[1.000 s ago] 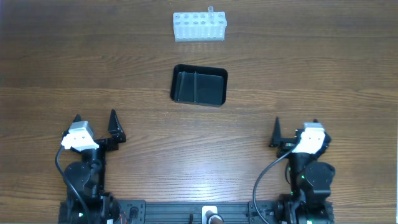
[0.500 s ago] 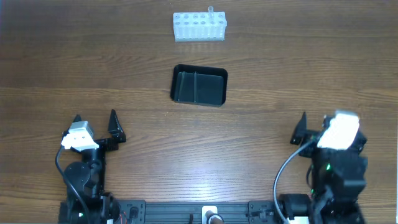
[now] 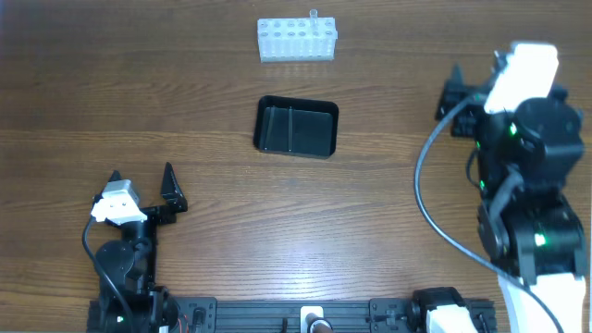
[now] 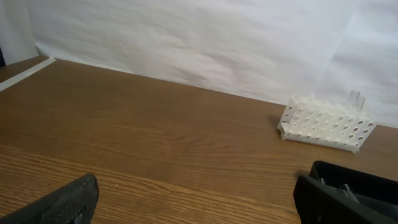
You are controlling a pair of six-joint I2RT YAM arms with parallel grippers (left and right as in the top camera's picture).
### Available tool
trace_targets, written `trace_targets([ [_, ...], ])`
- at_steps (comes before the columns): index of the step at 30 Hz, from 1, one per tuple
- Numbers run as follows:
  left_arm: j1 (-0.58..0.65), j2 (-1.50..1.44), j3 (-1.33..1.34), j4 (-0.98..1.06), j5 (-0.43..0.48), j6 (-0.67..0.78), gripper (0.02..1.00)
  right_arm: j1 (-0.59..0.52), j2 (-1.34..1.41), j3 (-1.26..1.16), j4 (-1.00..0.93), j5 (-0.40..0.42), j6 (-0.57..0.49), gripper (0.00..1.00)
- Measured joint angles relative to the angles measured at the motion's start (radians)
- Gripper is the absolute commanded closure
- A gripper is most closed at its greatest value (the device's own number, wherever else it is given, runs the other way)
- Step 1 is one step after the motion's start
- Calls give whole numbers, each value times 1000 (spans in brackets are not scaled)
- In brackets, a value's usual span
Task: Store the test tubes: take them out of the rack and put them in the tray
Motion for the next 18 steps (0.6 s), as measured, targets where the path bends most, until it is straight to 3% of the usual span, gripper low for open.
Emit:
trace_targets([
  [4, 0, 0, 0, 0, 0, 0, 20, 51, 77, 12, 86, -5, 0, 7],
  [18, 0, 0, 0, 0, 0, 0, 20, 182, 164, 13, 106, -8, -1, 9],
])
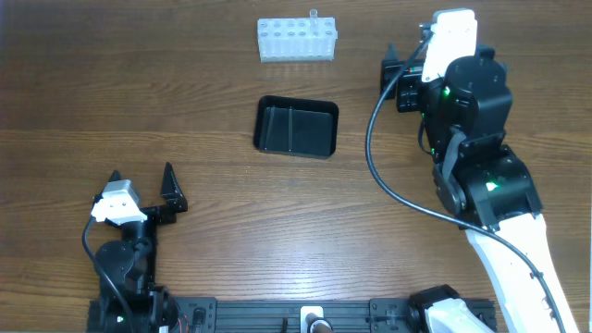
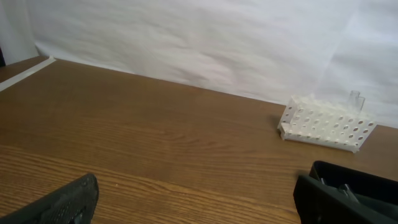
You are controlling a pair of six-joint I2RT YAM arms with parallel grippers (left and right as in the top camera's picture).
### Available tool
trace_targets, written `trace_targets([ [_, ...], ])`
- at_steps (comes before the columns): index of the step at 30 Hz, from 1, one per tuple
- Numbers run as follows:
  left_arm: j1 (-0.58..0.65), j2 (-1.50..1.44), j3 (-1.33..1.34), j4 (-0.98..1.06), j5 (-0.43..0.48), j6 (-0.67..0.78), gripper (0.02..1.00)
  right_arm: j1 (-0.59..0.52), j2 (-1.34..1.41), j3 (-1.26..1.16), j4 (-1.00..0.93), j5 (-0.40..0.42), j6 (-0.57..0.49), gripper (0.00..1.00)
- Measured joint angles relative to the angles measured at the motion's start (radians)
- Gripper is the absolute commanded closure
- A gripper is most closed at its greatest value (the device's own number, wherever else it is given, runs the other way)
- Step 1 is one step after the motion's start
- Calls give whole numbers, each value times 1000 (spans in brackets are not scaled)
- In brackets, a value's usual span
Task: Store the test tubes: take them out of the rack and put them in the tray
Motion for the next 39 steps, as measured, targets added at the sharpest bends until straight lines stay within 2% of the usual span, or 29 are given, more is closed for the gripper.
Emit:
trace_targets([
  [15, 0, 0, 0, 0, 0, 0, 20, 63, 168, 0, 202, -12, 1, 7],
  [21, 0, 0, 0, 0, 0, 0, 23, 76, 229, 19, 206, -16, 1, 9],
  [30, 0, 0, 0, 0, 0, 0, 23, 102, 398, 170, 161, -21, 1, 7],
  [39, 0, 0, 0, 0, 0, 0, 20, 103, 562, 264, 206, -77, 4, 7],
])
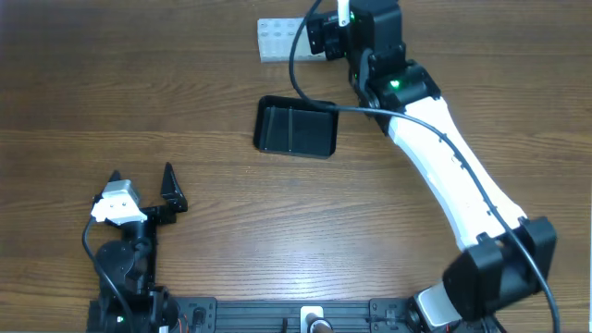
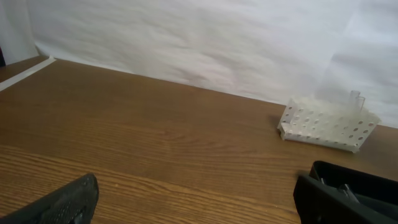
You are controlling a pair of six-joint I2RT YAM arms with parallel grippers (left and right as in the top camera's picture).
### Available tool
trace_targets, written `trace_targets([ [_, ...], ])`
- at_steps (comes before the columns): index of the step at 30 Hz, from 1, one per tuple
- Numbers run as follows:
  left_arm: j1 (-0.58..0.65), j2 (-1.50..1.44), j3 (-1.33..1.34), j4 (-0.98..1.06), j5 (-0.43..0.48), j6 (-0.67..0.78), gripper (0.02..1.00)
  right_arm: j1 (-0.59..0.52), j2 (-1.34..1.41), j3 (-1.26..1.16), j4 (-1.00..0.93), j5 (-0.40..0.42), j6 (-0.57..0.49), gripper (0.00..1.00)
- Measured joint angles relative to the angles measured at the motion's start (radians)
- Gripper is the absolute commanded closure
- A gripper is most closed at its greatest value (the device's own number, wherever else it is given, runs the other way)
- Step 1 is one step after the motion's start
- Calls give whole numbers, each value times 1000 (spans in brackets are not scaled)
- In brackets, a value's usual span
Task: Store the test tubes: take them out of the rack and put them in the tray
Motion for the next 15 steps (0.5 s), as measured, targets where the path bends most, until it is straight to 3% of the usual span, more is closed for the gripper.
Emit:
trace_targets([
  [6, 0, 0, 0, 0, 0, 0, 20, 0, 116, 55, 64, 37, 41, 45],
  [15, 0, 0, 0, 0, 0, 0, 20, 8, 267, 92, 171, 104, 111, 9],
])
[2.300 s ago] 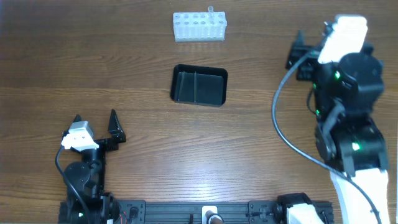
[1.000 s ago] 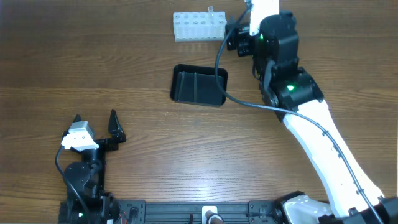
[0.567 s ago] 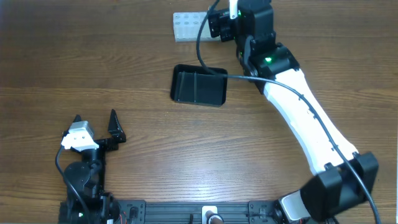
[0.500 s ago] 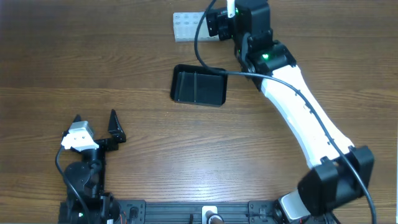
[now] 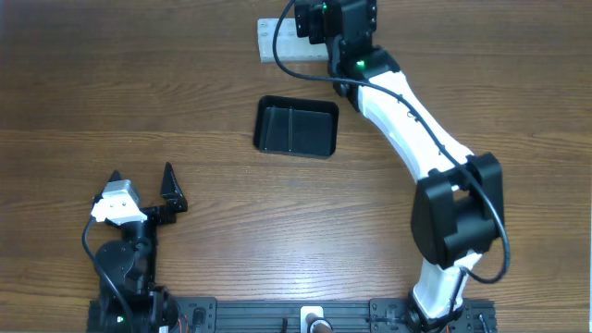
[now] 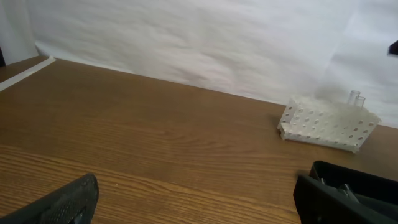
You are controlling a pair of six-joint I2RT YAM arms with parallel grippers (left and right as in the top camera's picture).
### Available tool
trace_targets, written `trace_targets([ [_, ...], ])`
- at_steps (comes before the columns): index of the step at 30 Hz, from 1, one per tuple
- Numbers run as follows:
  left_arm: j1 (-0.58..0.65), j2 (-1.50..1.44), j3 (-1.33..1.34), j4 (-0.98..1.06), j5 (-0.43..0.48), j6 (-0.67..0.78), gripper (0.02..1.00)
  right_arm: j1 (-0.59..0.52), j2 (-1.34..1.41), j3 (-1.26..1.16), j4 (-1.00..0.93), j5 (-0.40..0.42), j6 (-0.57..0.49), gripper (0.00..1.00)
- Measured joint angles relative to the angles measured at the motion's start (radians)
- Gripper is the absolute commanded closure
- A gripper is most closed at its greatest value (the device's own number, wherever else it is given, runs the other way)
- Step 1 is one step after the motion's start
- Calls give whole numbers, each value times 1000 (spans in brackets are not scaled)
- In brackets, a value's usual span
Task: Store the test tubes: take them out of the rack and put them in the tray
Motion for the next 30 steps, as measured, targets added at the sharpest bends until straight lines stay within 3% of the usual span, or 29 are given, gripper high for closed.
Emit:
trace_targets([
  [6, 0, 0, 0, 0, 0, 0, 20, 16, 98, 32, 42, 22, 4, 12],
  [9, 0, 0, 0, 0, 0, 0, 20, 25, 138, 41, 72, 32, 6, 69],
  [17, 0, 0, 0, 0, 0, 0, 20, 35, 189, 45, 88, 88, 8, 108],
  [30, 0, 0, 0, 0, 0, 0, 23, 35, 243, 51, 132, 101, 49, 143],
])
